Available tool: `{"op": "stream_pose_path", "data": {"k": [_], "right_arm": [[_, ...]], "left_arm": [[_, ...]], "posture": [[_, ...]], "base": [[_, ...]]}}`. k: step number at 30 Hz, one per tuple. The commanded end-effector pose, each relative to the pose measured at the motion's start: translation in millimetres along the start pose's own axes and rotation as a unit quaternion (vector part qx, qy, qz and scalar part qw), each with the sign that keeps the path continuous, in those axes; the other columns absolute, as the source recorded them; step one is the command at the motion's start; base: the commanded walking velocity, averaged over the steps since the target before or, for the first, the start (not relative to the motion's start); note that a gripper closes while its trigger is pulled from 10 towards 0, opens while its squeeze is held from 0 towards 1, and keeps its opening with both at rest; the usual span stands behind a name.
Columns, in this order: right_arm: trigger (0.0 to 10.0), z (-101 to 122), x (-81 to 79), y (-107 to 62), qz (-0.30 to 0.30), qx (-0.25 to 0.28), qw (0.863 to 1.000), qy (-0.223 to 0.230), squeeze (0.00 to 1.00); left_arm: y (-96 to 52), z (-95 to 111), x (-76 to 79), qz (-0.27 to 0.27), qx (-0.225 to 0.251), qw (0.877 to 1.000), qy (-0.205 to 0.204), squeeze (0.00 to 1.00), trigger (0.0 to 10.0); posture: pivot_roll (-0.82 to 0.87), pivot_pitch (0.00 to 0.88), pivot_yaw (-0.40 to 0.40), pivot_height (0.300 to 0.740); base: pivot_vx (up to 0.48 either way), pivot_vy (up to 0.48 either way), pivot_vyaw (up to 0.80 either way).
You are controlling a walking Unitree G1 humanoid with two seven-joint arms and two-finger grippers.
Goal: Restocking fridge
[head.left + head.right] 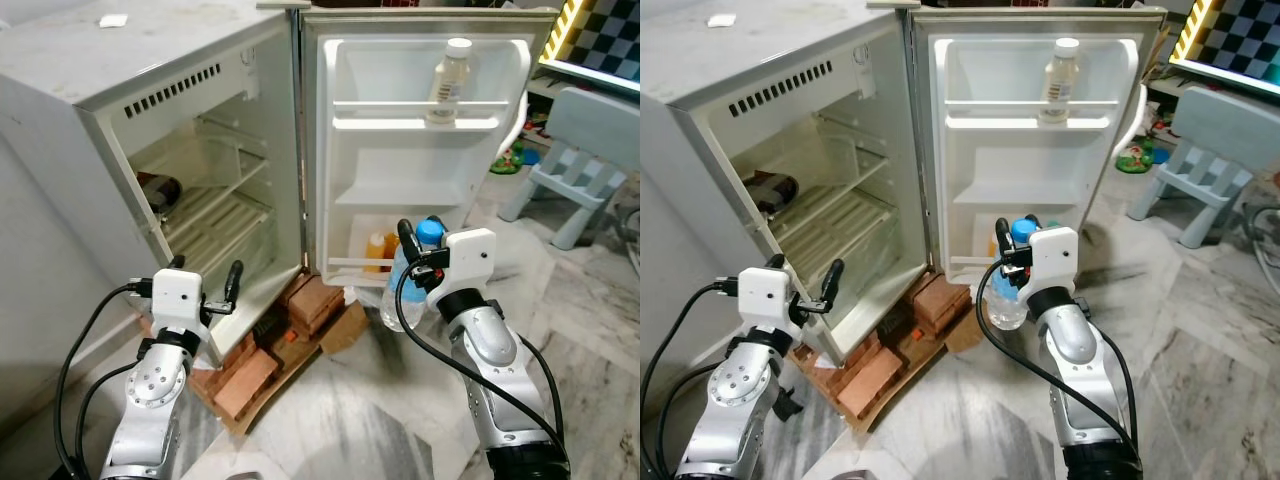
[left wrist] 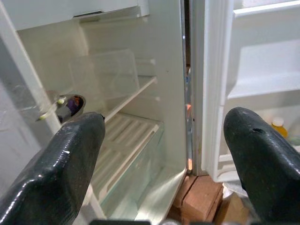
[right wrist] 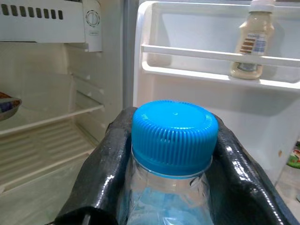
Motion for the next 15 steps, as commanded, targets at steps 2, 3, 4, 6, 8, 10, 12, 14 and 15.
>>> {"op": "stream_pose_path", "data": {"k": [2,3,4,6,8,10,12,14,15], "right_arm": [[10.0,12.3,0.4,3.8,-0.002,0.022,1.000,-0.004,0.00],[10.0,12.3,0.1,3.6,-0.001,0.021,1.000,-0.003,0.00],[10.0,12.2,0.1,3.6,0.000,0.021,1.000,-0.003,0.00],[10.0,11.4,-0.2,3.2,0.001,0.020,1.000,-0.003,0.00],[10.0,10.6,-0.6,3.0,0.003,0.018,1.000,-0.003,0.00],[10.0,10.0,-2.5,2.8,0.009,0.017,1.000,0.001,0.00],[10.0,9.9,-3.2,2.6,0.012,0.016,1.000,0.002,0.00],[10.0,9.6,-3.8,2.6,0.013,0.016,1.000,0.003,0.00],[10.0,9.1,-4.5,2.3,0.015,0.014,1.000,0.004,0.00]], "left_arm": [[1.2,6.2,-0.3,-0.003,0.011,1.000,0.002,0.00,10.0],[1.1,6.2,-0.4,-0.004,0.011,1.000,0.002,0.00,10.0],[1.1,6.2,-0.3,-0.004,0.011,1.000,0.002,0.00,10.0],[1.1,6.1,-0.1,-0.004,0.011,1.000,0.002,0.00,10.0],[1.1,5.7,0.5,-0.004,0.010,1.000,0.002,0.00,10.0],[1.3,4.9,1.5,-0.005,0.009,1.000,0.002,0.00,10.0],[1.5,4.8,1.8,-0.006,0.008,1.000,0.002,0.00,10.0],[1.7,4.7,1.6,-0.006,0.008,1.000,0.002,0.00,10.0],[1.7,4.7,1.5,-0.005,0.008,1.000,0.002,0.00,10.0]], "posture": [[0.07,0.000,-0.020,0.740],[0.07,0.000,-0.020,0.740],[0.07,0.000,-0.020,0.740],[0.07,0.000,-0.020,0.740],[0.07,0.000,-0.020,0.740],[0.07,0.000,-0.019,0.740],[0.07,0.000,-0.019,0.740],[0.07,0.000,-0.019,0.740],[0.07,0.000,-0.018,0.740]], "base": [[0.458,0.000,0.00],[0.458,0.000,0.00],[0.458,0.000,0.00],[0.442,0.000,0.00],[0.437,0.000,0.00],[0.420,0.000,0.00],[0.416,0.000,0.00],[0.420,0.000,0.00],[0.398,0.000,0.00]]}}
Point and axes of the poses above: a point about 5 cm out from each wrist's last joint towards the gripper, its own y axis pointing out of the wrist towards the gripper, its own z axis along the axis of the wrist's last joint, x = y × z, the point moved 4 cm from there along y, pointing out of the wrist towards the gripper, and after that the axes turned 11 degrees about -y, right-handed, at the moved point
